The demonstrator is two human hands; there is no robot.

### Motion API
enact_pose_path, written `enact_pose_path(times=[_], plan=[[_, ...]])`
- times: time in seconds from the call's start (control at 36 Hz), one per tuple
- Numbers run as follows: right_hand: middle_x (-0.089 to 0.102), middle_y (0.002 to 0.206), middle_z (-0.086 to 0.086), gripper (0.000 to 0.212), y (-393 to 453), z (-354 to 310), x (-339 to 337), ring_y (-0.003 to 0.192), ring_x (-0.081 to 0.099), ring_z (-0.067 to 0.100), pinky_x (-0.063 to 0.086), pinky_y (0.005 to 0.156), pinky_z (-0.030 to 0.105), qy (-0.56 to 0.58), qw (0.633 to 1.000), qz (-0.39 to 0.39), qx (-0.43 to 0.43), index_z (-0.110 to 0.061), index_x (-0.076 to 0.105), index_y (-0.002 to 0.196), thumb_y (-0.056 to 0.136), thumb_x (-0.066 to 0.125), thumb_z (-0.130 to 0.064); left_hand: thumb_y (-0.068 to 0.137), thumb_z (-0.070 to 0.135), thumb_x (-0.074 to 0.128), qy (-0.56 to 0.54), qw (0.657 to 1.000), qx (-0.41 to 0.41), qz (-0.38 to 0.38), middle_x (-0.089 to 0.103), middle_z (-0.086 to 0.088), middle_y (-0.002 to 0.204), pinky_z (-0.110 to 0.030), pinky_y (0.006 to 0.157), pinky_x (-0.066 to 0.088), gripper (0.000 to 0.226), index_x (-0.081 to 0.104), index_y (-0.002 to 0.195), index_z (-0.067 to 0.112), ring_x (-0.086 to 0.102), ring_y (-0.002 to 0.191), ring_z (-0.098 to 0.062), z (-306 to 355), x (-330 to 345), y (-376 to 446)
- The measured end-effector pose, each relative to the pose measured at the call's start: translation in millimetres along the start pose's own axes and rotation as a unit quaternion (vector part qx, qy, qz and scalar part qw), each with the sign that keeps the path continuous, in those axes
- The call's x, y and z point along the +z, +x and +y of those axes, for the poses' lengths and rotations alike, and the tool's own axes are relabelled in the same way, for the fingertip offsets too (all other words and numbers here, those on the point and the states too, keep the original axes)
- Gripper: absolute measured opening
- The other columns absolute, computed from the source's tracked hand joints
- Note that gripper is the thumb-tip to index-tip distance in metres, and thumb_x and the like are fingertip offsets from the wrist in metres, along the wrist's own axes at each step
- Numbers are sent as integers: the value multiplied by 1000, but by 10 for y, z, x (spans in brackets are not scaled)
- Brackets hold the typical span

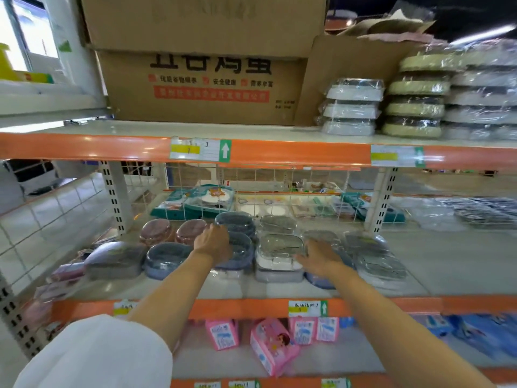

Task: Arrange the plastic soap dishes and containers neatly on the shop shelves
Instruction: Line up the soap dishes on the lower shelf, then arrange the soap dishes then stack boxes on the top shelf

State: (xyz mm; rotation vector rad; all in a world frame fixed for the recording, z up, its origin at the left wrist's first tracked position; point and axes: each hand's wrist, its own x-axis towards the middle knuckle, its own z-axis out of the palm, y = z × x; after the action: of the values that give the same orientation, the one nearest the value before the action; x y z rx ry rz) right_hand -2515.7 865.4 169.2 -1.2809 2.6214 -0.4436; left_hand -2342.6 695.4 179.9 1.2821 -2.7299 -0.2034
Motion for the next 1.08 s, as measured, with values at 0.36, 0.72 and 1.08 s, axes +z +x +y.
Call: enact_pose_path(times=[0.36,0.72,1.08], plan=[[58,100,5,33,-834,228,-709,81,49,19,36,68,28,-72,988,-56,-126,-11,53,114,95,55,-37,90,29,50,55,994,70,-57,63,-12,110,-37,84,51,25,60,102,10,59,101,-31,885,-378,-786],[59,124,8,39,-1498,435,-1846,112,54,25,42,89,31,-109,973,48,-196,-10,56,123,95,57,-36,91,38,54,102,984,142,42,61,-7,94,-31,70,44,28,60,93,11,56,86,-24,1941,-1336,-1390],[59,120,10,40,-1345,690,-2637,100,55,23,45,84,32,-96,966,130,-200,-12,54,124,97,51,-41,91,42,56,101,971,159,145,62,-6,112,-31,75,44,35,62,112,13,57,104,-25,2436,-2047,-1128]])
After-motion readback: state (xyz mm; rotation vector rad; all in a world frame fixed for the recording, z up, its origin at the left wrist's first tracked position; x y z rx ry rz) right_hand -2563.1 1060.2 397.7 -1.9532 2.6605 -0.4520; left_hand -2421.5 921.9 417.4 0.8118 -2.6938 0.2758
